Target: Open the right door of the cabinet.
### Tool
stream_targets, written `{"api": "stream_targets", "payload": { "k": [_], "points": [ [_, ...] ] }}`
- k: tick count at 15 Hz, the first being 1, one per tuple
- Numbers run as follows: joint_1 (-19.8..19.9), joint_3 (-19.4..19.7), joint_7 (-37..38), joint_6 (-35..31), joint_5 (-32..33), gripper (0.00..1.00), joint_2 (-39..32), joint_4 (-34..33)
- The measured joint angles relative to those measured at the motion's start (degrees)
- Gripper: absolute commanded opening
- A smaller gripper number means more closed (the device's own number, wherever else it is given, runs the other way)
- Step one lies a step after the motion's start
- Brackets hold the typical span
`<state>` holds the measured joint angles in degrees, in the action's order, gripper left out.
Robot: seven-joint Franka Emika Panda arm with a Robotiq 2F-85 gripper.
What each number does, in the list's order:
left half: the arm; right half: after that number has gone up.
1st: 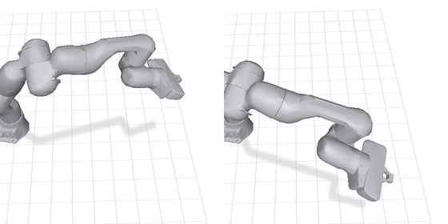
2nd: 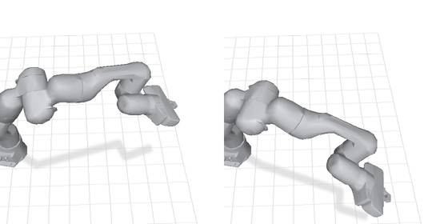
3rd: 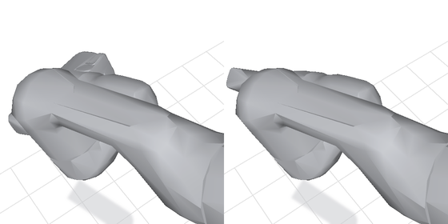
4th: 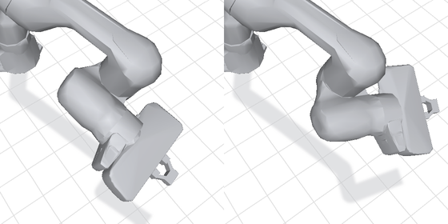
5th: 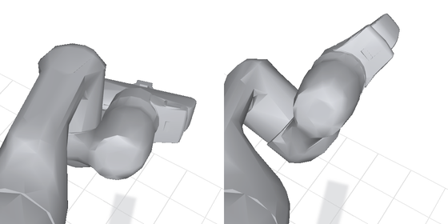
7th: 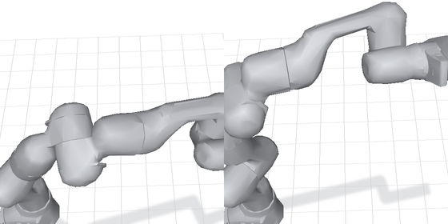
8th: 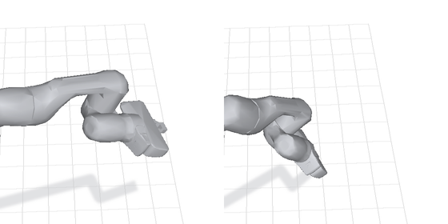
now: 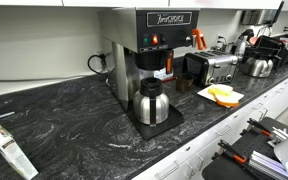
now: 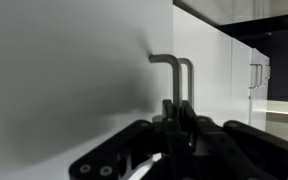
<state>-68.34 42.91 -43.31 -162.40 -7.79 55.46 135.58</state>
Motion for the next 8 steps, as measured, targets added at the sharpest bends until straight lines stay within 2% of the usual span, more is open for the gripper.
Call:
{"api": "stream_targets", "payload": {
  "k": [8],
  "points": [
    [0.81, -1.99, 0.0, 2.55, 2.08, 0.03, 5.06, 2.31]
  ]
}}
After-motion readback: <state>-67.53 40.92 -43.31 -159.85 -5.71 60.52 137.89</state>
